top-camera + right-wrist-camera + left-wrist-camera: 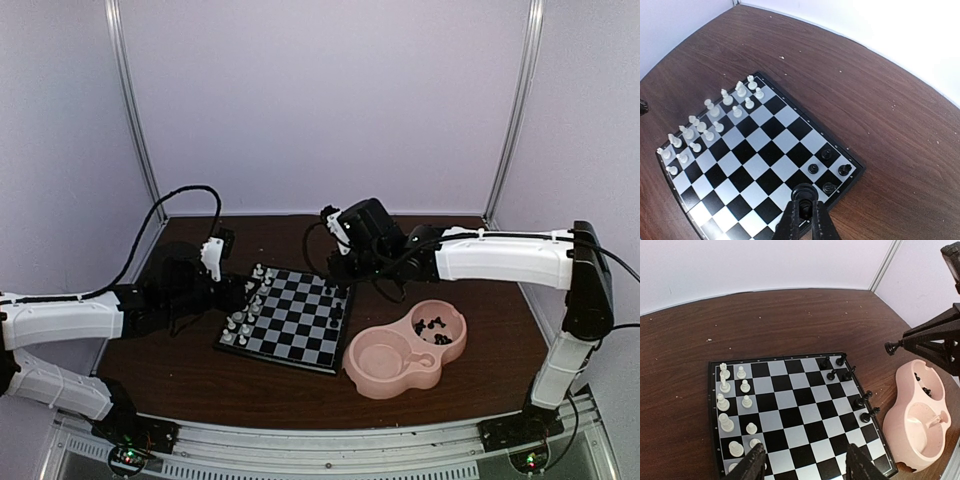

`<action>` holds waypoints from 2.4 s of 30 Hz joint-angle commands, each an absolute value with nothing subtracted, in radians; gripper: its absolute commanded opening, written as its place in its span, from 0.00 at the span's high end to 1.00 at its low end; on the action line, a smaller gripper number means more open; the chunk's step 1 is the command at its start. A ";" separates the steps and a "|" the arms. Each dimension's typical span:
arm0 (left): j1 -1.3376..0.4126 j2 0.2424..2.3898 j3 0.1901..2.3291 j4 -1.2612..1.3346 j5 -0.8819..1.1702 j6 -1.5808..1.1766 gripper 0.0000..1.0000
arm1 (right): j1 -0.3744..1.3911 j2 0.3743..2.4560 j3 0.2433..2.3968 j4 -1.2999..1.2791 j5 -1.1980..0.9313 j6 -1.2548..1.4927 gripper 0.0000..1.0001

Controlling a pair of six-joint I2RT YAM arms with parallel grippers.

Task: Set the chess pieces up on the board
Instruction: Place the bishop on c8.

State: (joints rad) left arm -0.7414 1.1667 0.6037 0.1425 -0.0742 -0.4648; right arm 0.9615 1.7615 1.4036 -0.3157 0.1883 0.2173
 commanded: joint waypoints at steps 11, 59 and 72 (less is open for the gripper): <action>-0.741 1.147 0.597 0.193 -0.082 -0.449 0.45 | 0.926 1.755 1.328 -0.281 0.275 0.239 0.99; -0.741 1.157 0.601 0.189 -0.070 -0.454 0.45 | 0.876 1.987 1.433 -0.387 0.132 0.304 0.98; -0.741 1.157 0.602 0.189 -0.071 -0.454 0.45 | 0.872 2.020 1.458 -0.409 0.123 0.305 0.98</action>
